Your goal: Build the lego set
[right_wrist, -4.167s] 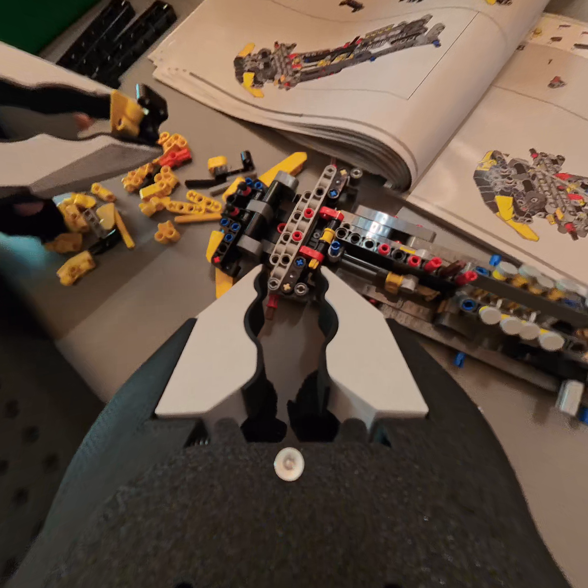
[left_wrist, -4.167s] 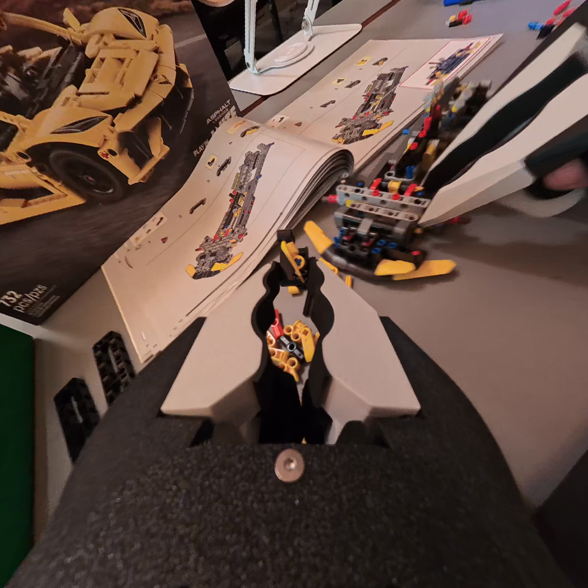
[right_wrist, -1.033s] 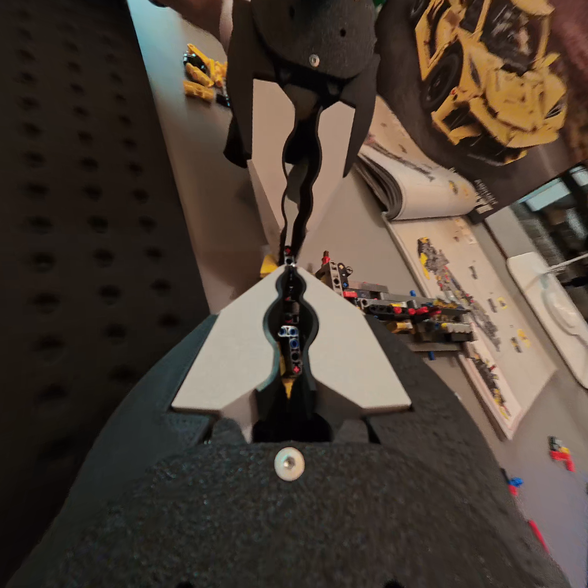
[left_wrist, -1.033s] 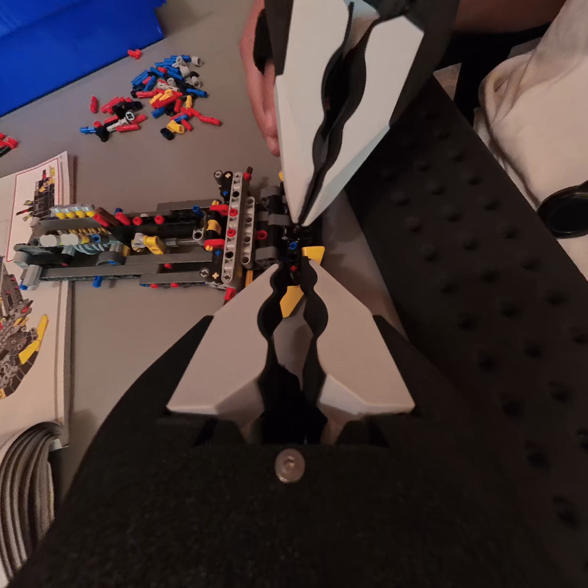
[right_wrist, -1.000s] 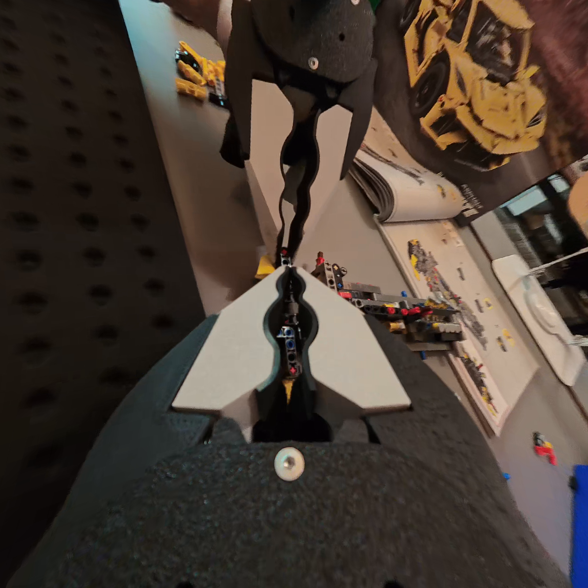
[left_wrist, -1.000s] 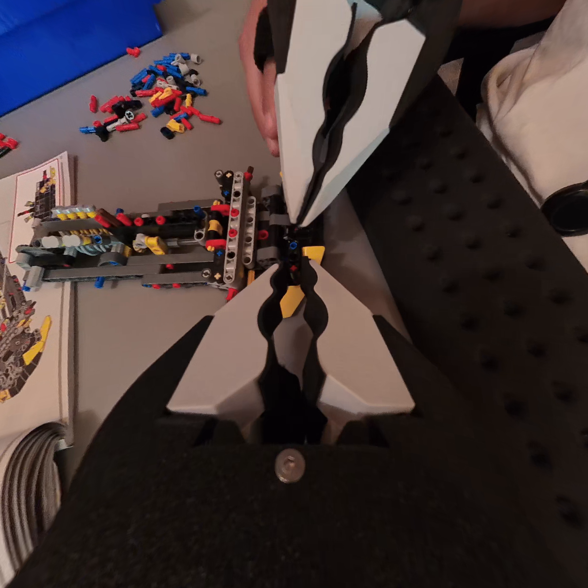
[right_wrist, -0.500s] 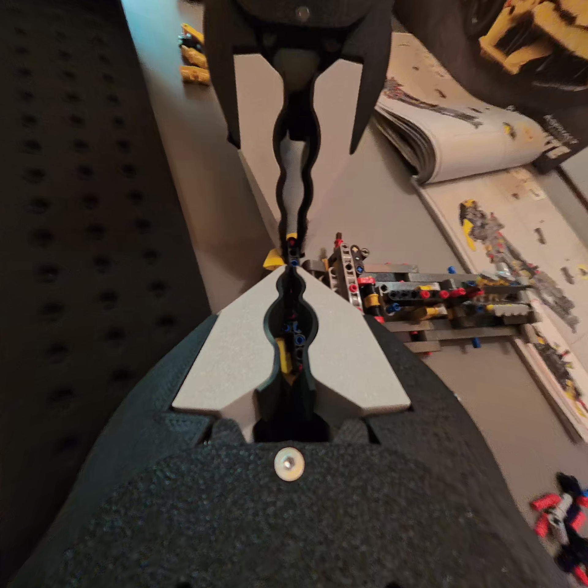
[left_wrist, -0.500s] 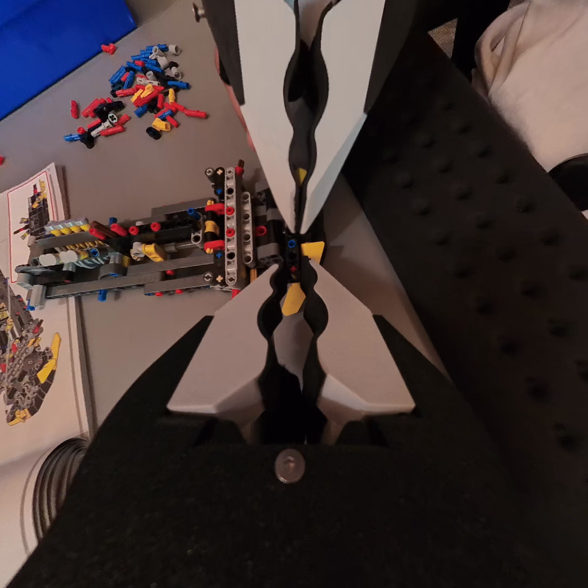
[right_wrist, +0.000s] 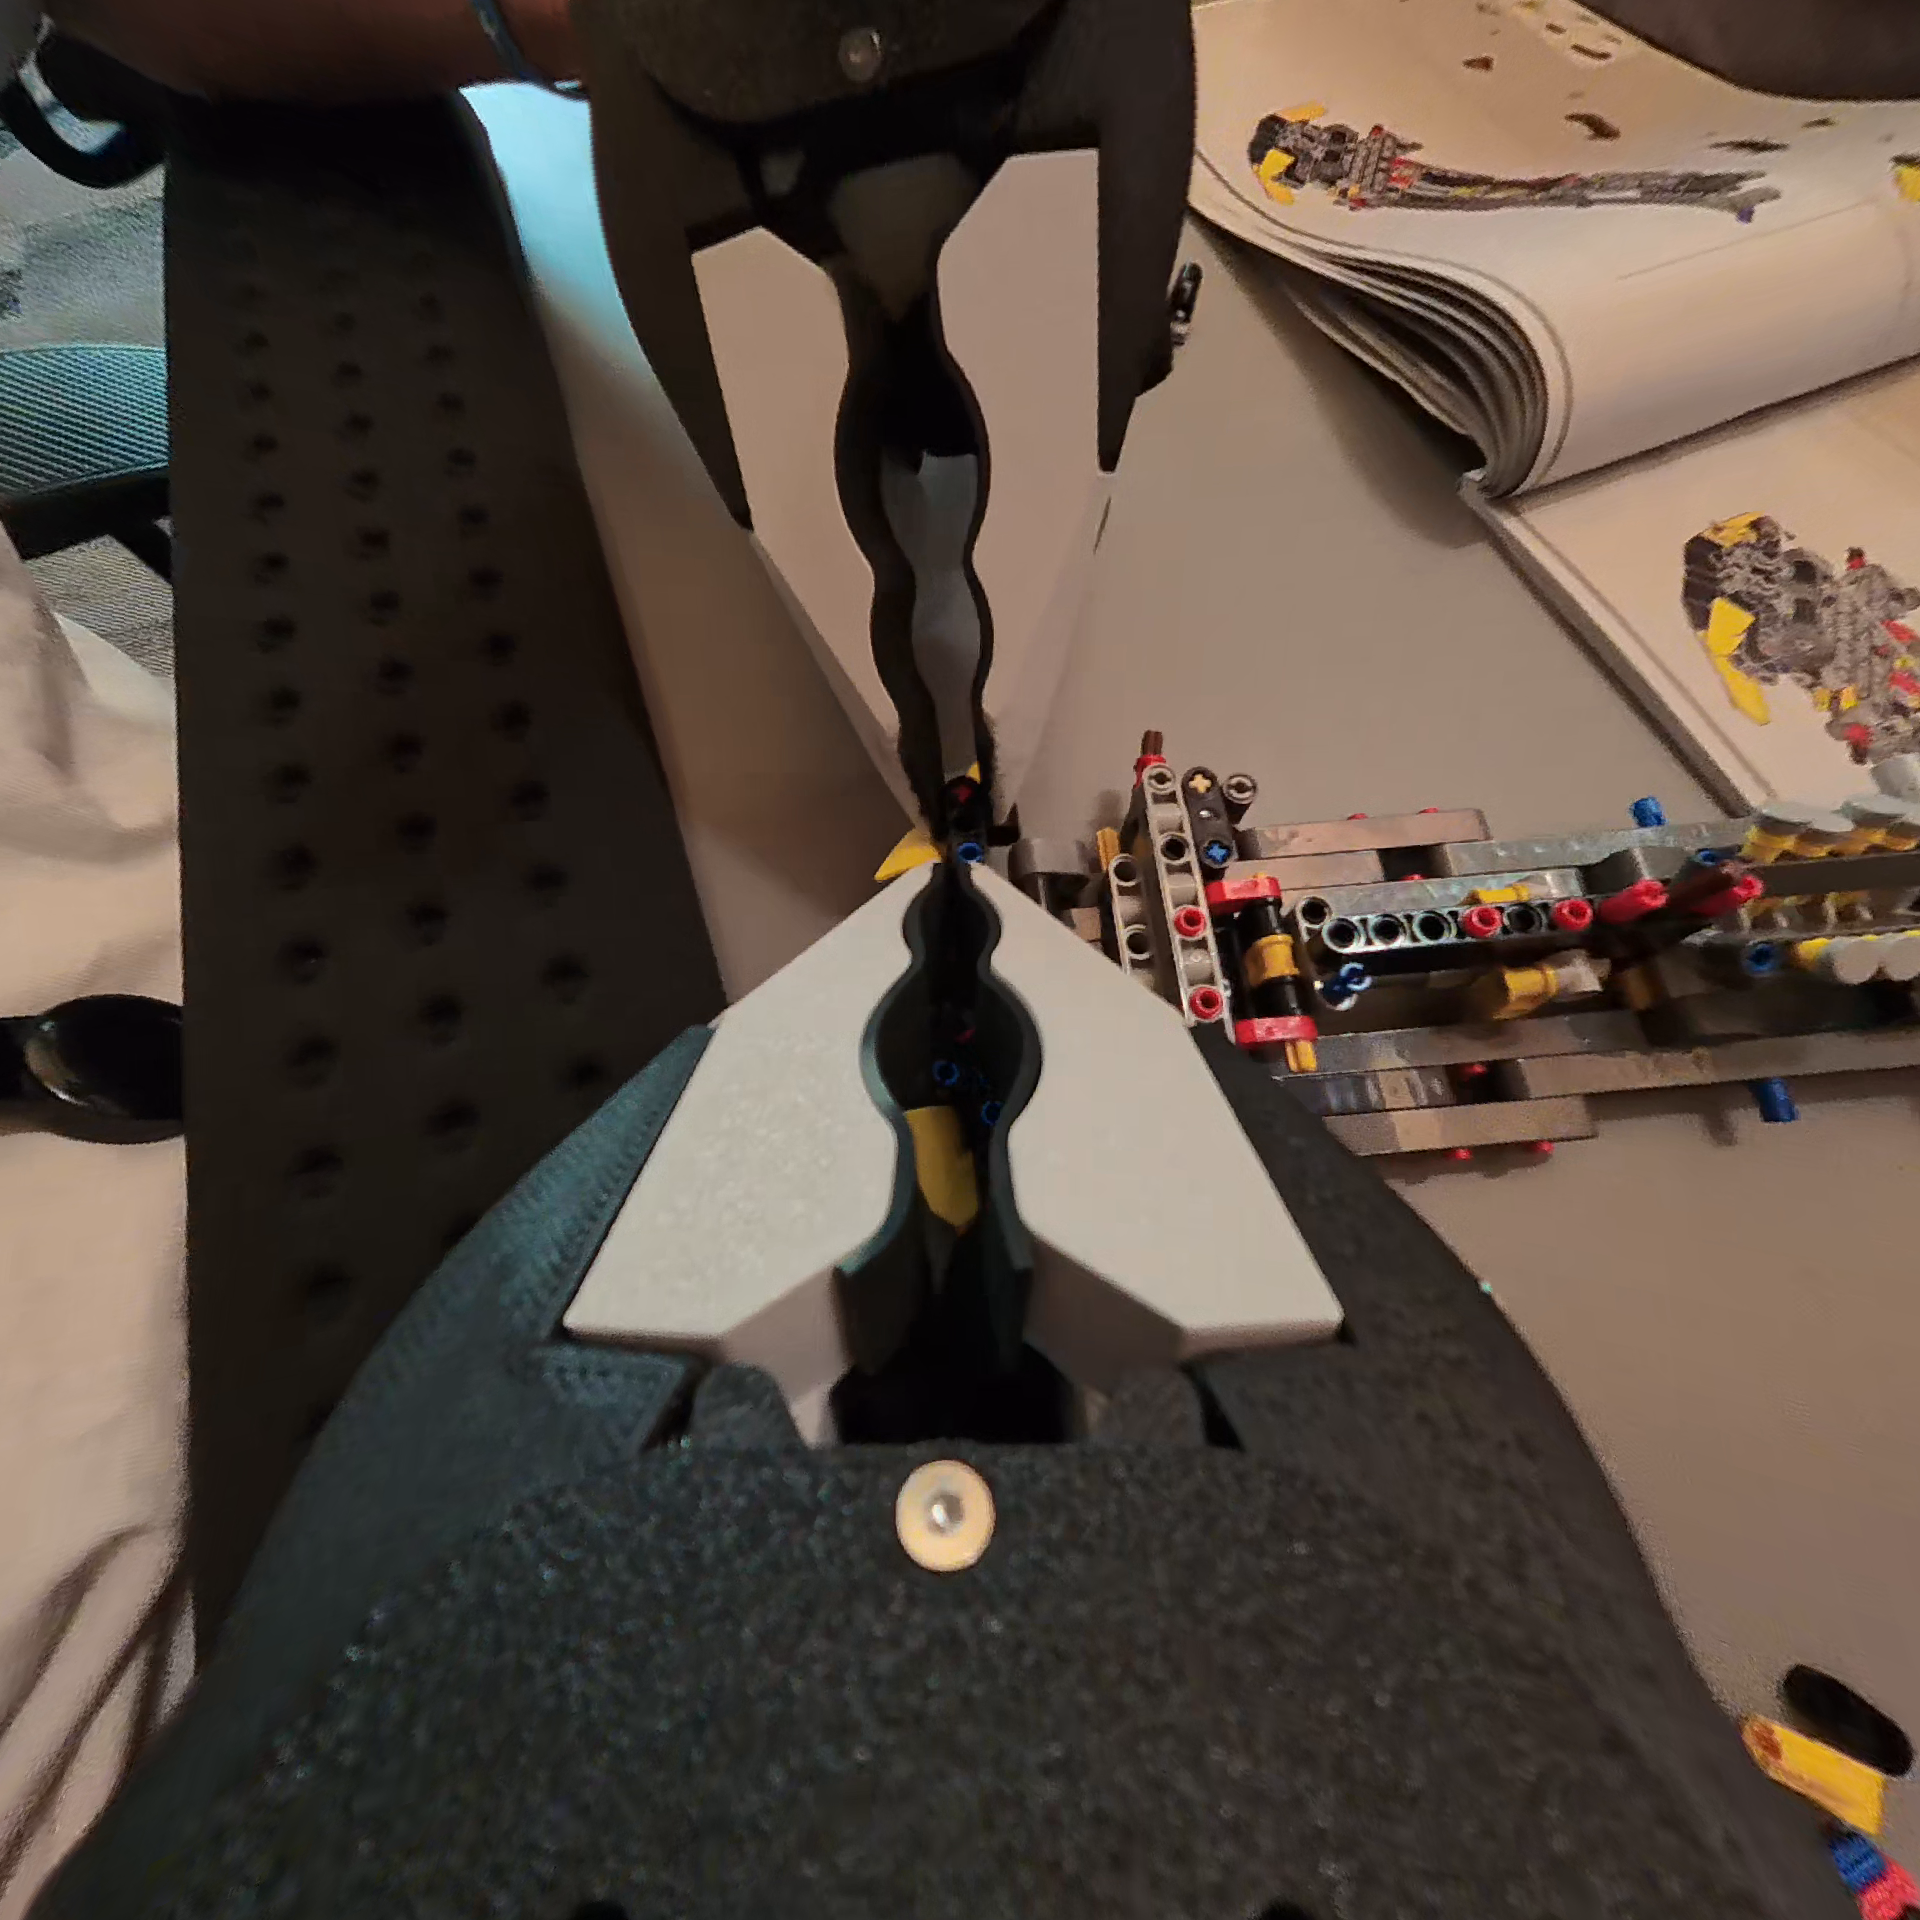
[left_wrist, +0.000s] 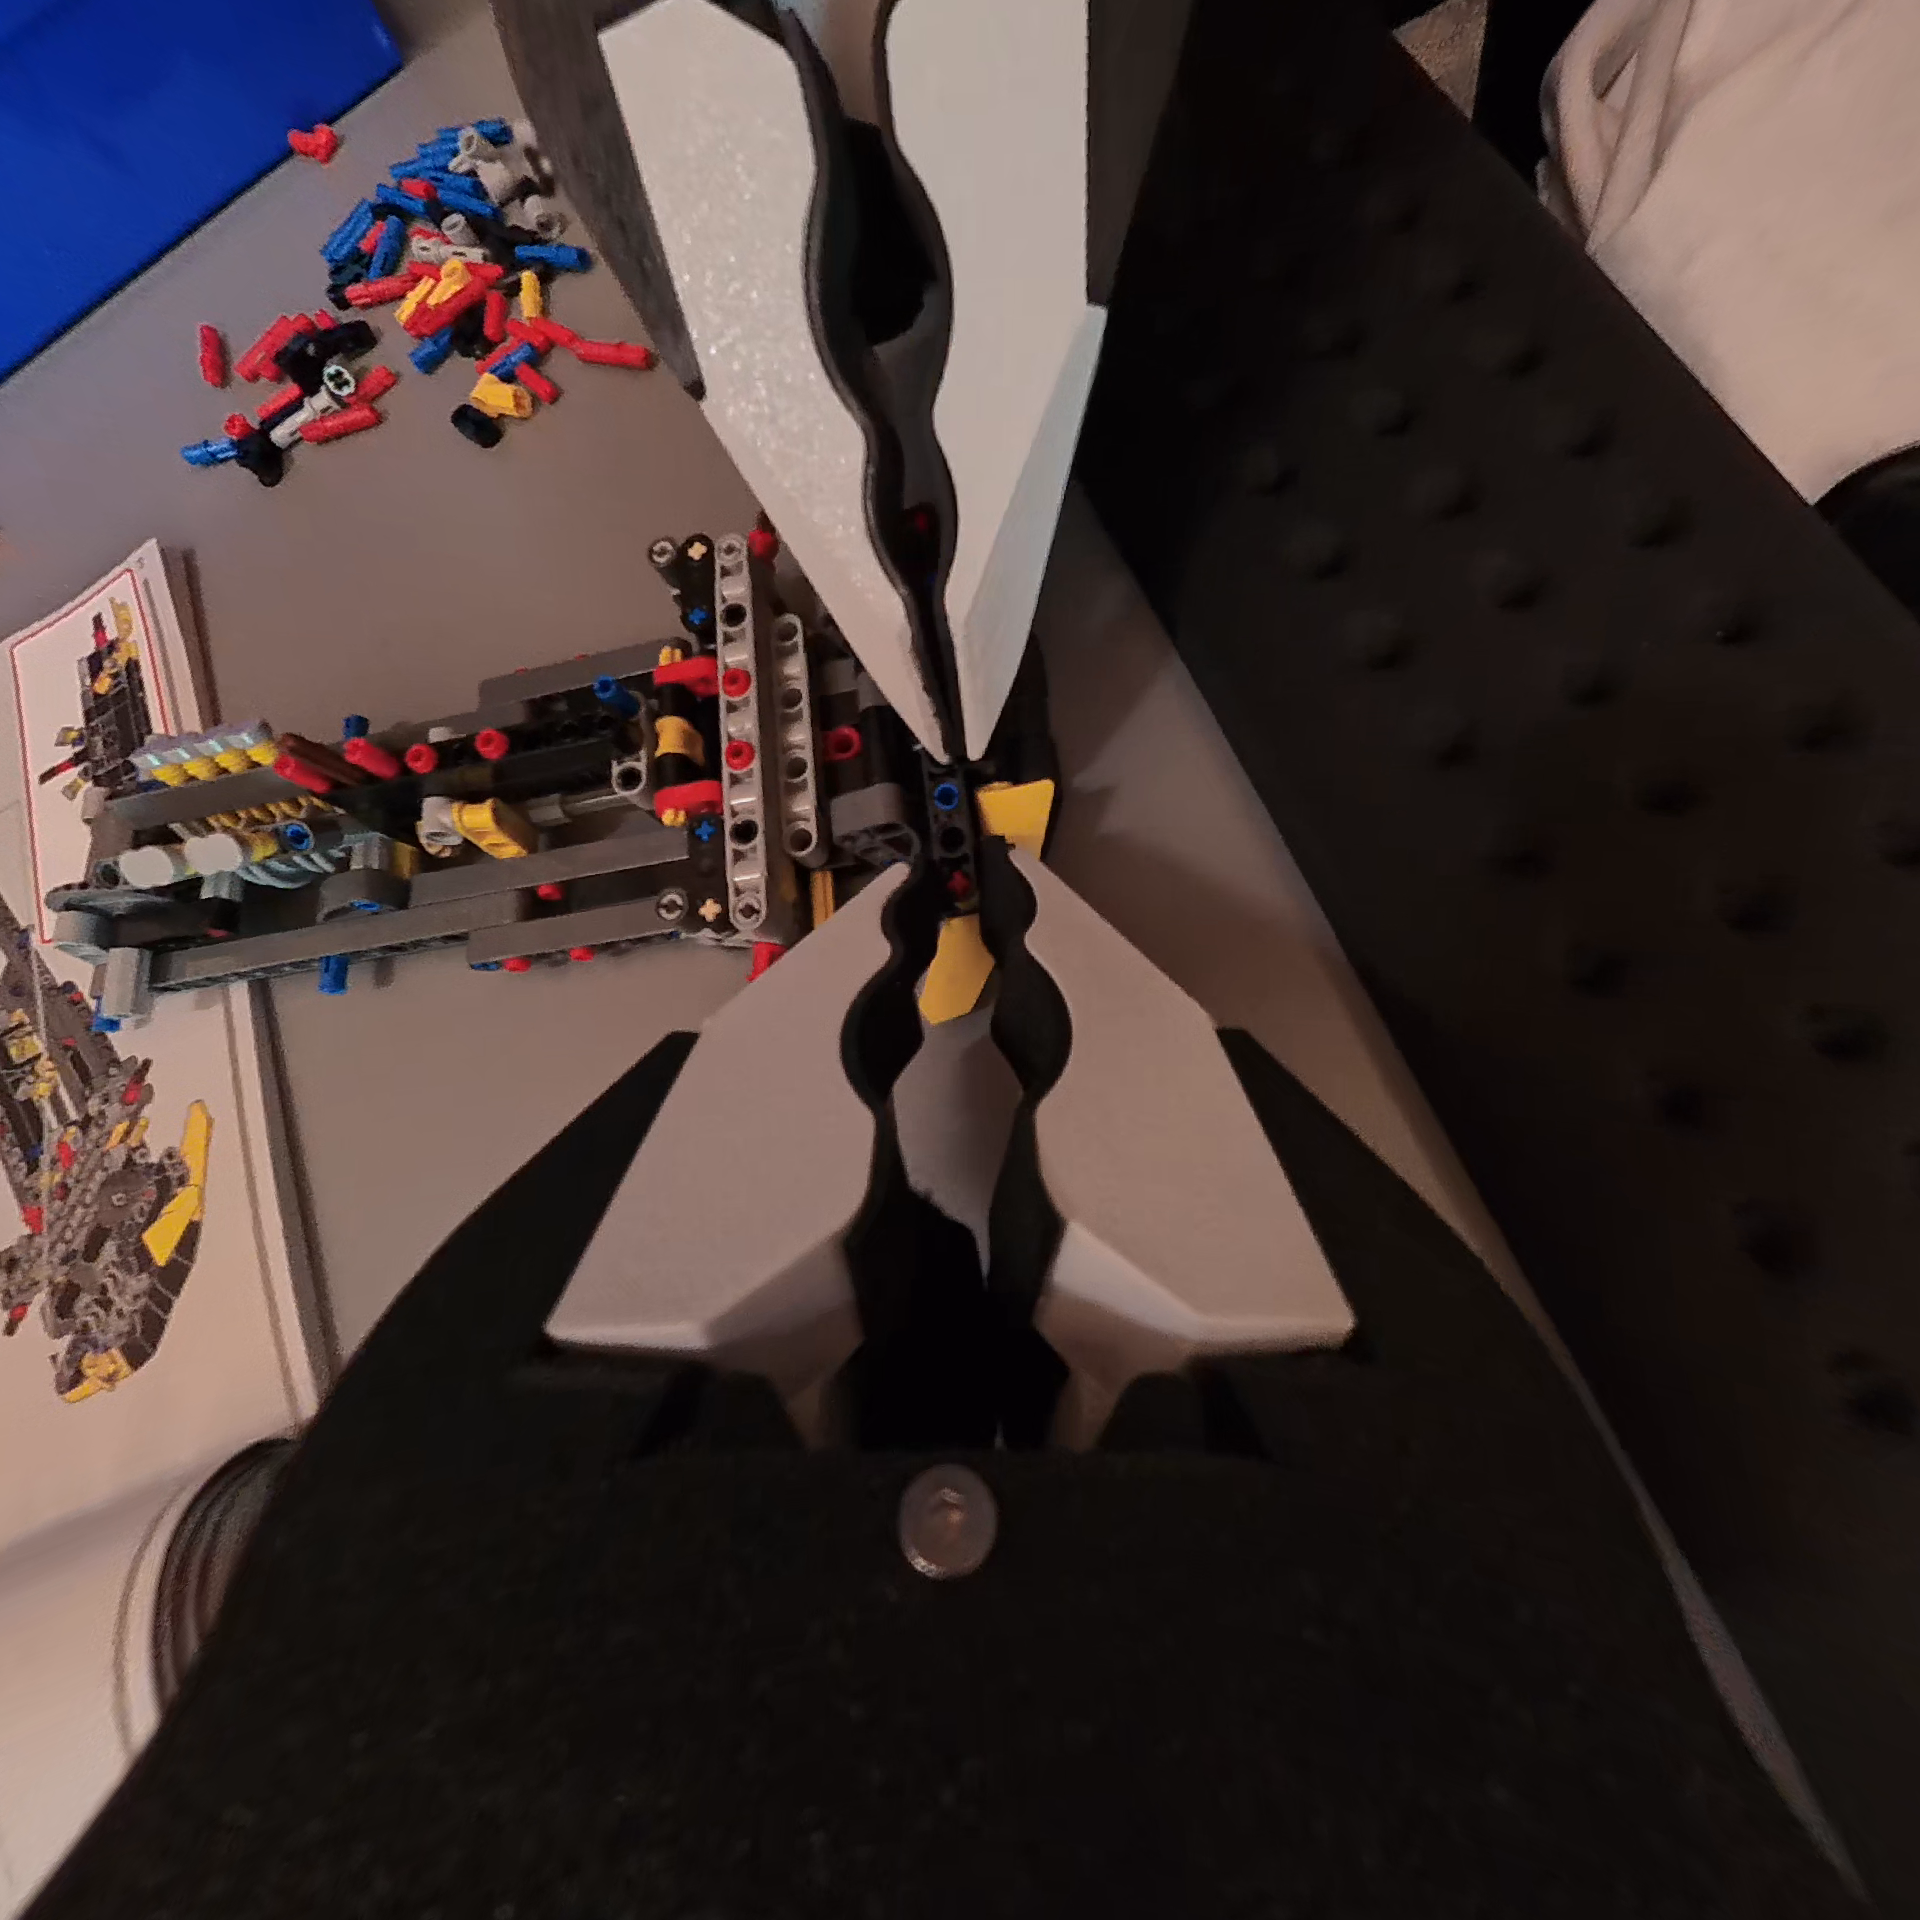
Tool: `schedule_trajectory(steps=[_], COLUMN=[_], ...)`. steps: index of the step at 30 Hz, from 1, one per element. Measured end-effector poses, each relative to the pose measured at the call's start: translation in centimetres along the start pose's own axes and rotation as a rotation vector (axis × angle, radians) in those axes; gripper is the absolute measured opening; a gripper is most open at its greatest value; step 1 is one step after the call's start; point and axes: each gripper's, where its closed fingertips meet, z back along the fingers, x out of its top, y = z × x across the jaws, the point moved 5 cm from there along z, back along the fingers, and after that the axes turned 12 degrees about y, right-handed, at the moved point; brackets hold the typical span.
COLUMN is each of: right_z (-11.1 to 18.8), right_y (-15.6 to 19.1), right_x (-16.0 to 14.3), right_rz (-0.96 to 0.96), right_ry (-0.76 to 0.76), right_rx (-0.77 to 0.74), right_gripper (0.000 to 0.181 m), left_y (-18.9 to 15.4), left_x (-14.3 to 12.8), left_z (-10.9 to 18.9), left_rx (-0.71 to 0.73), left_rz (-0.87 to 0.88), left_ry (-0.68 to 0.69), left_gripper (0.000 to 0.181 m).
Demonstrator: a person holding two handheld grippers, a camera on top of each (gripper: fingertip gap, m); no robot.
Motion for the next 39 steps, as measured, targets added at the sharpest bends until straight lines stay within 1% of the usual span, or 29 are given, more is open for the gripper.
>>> schedule_trajectory(steps=[6,11,13,14,15,18,20,23,25,26,29,32,35,37,39], right_z=[0.0,0.4,1.2,1.5,1.5,0.9,0.8,0.3,-0.1,-0.2,-0.5,-0.8,-0.9,-0.9,-0.9], right_y=[-0.1,-0.1,0.0,0.2,0.4,1.5,2.1,2.2,2.1,2.1,2.0,2.0,2.1,2.0,2.0], right_x=[0.0,0.2,0.6,0.7,0.7,0.4,0.6,0.4,0.2,0.2,0.3,0.2,0.0,-0.1,-0.2], right_rz=[-0.025,-0.016,-0.026,-0.016,0.013,0.144,0.206,0.259,0.287,0.305,0.379,0.452,0.447,0.399,0.391], right_ry=[-0.005,-0.030,-0.060,-0.047,-0.017,0.072,0.082,0.144,0.183,0.187,0.207,0.213,0.193,0.163,0.154], right_rx=[0.027,0.022,-0.004,-0.018,-0.051,-0.191,-0.263,-0.344,-0.369,-0.389,-0.477,-0.567,-0.605,-0.594,-0.589], right_gripper=[0.000,0.000,0.022,0.029,0.031,0.024,0.018,0.022,0.024,0.023,0.011,0.011,0.012,0.012,0.012], left_y=[0.2,0.4,0.4,0.4,0.4,0.5,0.5,0.5,0.5,0.5,0.5,0.6,0.6,0.6,0.6], left_x=[0.3,0.5,0.4,0.4,0.4,0.5,0.5,0.6,0.6,0.6,0.7,0.6,0.7,0.7,0.7], left_z=[0.1,0.3,0.3,0.2,0.2,0.3,0.3,0.3,0.3,0.2,0.2,0.3,0.3,0.3,0.3], left_rx=[-0.022,-0.033,-0.039,-0.044,-0.047,-0.047,-0.046,-0.047,-0.050,-0.052,-0.055,-0.055,-0.057,-0.053,-0.053], left_rz=[-0.074,-0.088,-0.086,-0.082,-0.079,-0.083,-0.085,-0.086,-0.087,-0.086,-0.086,-0.080,-0.069,-0.070,-0.070], left_ry=[0.076,0.091,0.097,0.096,0.097,0.108,0.117,0.124,0.128,0.131,0.139,0.148,0.144,0.143,0.143], left_gripper=[0.006,0.006,0.006,0.006,0.006,0.006,0.006,0.006,0.006,0.006,0.006,0.006,0.006,0.006,0.006])
